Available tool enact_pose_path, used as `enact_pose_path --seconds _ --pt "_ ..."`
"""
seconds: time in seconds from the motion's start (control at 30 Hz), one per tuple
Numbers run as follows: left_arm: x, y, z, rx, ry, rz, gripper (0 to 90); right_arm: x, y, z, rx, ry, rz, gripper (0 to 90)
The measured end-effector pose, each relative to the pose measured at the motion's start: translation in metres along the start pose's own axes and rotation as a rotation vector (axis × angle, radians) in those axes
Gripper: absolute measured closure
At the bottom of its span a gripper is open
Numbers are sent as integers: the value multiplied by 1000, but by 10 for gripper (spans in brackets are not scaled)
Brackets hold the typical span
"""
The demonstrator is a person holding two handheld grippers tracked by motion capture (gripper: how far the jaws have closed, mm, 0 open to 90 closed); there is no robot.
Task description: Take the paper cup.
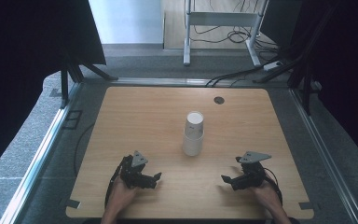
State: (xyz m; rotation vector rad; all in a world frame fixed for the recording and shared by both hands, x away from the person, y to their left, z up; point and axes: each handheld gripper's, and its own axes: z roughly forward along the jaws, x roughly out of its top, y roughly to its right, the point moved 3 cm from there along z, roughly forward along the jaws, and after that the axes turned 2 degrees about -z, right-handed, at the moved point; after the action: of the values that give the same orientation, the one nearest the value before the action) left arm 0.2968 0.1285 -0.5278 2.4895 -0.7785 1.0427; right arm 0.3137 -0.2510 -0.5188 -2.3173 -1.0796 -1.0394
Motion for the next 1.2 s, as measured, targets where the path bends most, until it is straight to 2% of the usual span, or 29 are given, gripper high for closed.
enact_pose_path --seconds 0.13,0.3,0.37,0.57,0.7,0.83,1.07,1.2 --pt "3 -1 -1 -7 13 -7 0 1 1 0 7 -8 4 17" --pt "8 -1 -1 4 15 0 0 4 1 -1 12 -4 4 17" --pt "11 -1 -3 -6 19 1 0 6 0 -1 15 -1 5 17" --pt "18 0 -6 -4 23 8 0 12 1 -3 30 8 18 27" --pt "24 4 -6 -12 15 54 0 16 3 -5 40 31 45 37" --pt "31 8 -4 -10 13 82 0 22 4 -8 44 46 43 38" --pt "40 8 -3 -37 18 68 0 29 6 -10 46 27 22 37" --pt "43 7 -4 -50 11 60 0 33 7 -10 63 20 35 34"
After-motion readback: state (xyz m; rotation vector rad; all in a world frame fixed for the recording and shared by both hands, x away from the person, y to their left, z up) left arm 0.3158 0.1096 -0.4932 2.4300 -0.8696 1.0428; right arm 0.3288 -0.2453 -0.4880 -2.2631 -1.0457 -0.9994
